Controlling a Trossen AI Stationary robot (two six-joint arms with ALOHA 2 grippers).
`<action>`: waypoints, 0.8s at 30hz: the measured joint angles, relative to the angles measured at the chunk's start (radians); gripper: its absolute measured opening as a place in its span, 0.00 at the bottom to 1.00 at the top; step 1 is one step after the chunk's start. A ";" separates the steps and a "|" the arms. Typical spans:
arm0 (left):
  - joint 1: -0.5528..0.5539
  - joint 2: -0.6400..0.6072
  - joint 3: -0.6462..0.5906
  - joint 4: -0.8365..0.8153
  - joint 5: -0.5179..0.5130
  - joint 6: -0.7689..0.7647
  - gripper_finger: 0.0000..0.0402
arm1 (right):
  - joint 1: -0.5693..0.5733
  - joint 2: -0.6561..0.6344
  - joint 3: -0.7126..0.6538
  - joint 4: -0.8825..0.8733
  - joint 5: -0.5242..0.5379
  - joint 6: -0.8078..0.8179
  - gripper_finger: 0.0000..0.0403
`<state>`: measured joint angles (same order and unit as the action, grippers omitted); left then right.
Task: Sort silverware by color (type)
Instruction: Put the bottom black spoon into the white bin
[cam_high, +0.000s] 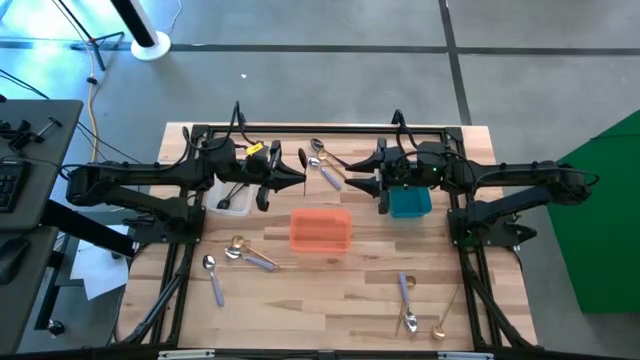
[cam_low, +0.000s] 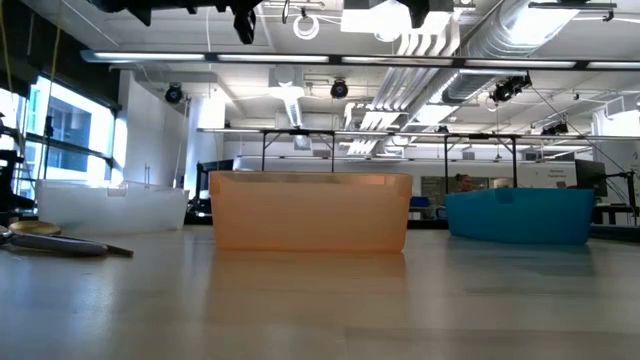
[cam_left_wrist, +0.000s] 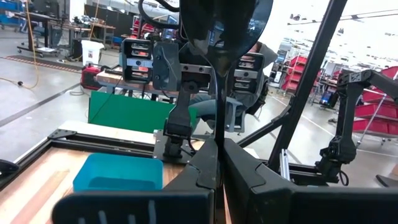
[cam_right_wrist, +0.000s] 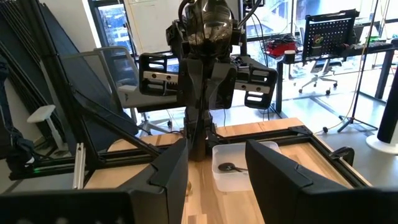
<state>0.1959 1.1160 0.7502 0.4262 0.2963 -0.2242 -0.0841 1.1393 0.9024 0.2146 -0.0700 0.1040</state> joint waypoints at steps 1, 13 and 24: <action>0.000 0.000 0.000 0.002 0.000 0.000 0.00 | 0.000 0.000 0.000 0.000 0.000 0.000 0.36; 0.000 0.000 0.000 0.046 0.001 0.001 0.00 | 0.000 0.000 0.000 0.000 0.000 0.003 0.36; 0.000 0.000 0.000 0.046 0.001 0.000 0.00 | 0.000 0.000 0.000 0.000 0.000 0.003 0.36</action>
<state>0.1959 1.1161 0.7498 0.4717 0.2974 -0.2237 -0.0841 1.1397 0.9024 0.2146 -0.0696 0.1074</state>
